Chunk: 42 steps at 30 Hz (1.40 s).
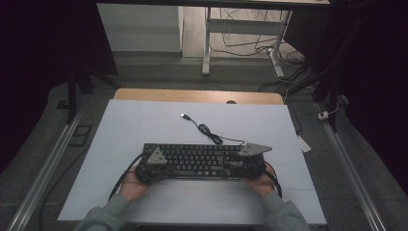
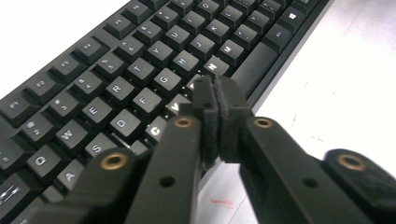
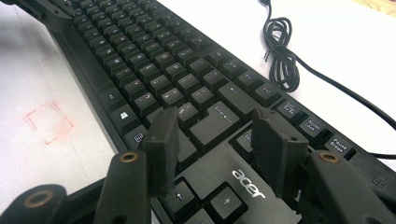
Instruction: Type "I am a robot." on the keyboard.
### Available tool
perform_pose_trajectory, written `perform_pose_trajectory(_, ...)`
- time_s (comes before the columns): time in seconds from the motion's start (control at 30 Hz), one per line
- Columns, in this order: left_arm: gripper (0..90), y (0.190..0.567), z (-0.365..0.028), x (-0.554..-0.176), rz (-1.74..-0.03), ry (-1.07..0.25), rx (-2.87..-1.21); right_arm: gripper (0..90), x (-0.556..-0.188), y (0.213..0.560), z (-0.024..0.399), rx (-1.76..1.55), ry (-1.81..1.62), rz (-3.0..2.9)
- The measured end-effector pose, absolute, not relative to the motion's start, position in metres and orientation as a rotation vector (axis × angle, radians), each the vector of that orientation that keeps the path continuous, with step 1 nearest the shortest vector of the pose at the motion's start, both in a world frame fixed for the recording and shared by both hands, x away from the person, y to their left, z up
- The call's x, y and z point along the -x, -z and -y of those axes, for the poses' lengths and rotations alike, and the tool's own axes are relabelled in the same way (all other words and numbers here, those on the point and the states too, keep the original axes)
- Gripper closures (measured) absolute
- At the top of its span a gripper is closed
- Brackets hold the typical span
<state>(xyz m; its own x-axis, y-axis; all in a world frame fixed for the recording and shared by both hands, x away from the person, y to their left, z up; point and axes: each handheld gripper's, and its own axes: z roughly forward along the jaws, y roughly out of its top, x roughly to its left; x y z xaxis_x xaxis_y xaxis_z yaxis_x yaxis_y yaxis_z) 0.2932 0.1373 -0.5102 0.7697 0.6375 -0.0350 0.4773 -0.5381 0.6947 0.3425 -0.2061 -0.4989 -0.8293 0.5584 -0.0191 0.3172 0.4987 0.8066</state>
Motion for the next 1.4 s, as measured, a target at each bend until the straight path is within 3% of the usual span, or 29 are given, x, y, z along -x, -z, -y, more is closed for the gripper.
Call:
perform_pose_trajectory(1.0,88.8,0.521,-0.123,-0.295,-0.815,-0.311,-2.292,52.3,-0.343,0.5,0.206,-0.743,-1.223,-2.473)
perform_pose_trajectory(1.27,88.6,0.51,-0.136,-0.291,-0.841,-0.346,-2.175,52.0,-0.343,0.5,0.206,-0.749,-1.225,-2.473)
perform_pose_trajectory(1.4,80.8,0.508,-0.146,-0.293,-0.886,-0.328,-2.138,52.1,-0.343,0.499,0.207,-0.744,-1.23,-2.468)
